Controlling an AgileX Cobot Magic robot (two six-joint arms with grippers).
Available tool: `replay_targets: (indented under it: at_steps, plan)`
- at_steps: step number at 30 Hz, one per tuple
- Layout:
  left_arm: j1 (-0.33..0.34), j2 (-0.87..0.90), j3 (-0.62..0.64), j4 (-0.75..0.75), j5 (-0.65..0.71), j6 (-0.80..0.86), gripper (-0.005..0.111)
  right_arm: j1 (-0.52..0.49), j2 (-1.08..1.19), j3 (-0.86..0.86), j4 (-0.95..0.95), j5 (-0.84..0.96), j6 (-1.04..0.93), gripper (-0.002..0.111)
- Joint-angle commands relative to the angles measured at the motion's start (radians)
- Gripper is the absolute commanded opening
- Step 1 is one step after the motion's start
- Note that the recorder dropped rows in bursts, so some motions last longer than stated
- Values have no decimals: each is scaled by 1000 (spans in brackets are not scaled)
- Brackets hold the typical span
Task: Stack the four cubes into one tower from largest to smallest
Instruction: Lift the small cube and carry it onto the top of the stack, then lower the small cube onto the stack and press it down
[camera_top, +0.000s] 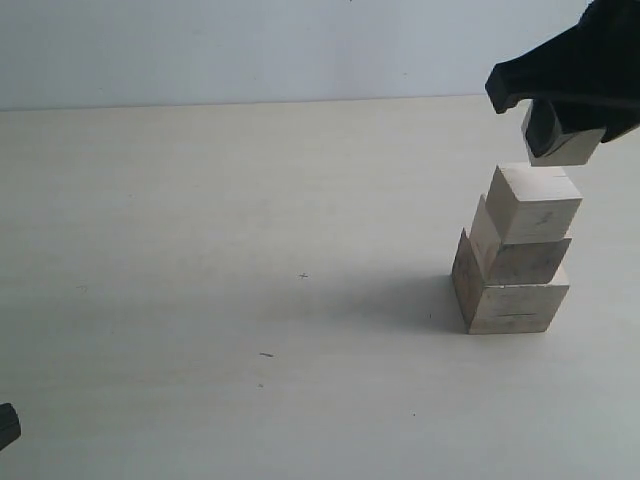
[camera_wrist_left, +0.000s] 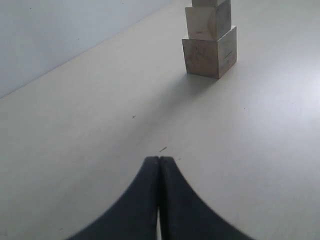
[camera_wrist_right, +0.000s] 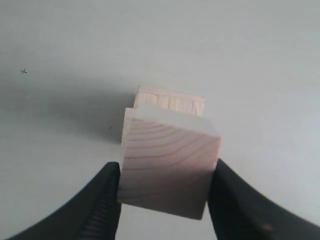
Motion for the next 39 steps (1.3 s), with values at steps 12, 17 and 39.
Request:
replay_targets:
  at_steps: [12, 17, 39]
  plan:
    - [2, -7, 0, -3, -6, -4, 0, -10, -31, 31, 66, 2, -69, 15]
    - [2, -7, 0, -3, -6, -4, 0, -10, -31, 33, 62, -5, -88, 15]
    - [2, -7, 0, -3, -6, -4, 0, -10, -7, 33, 62, -25, -164, 15]
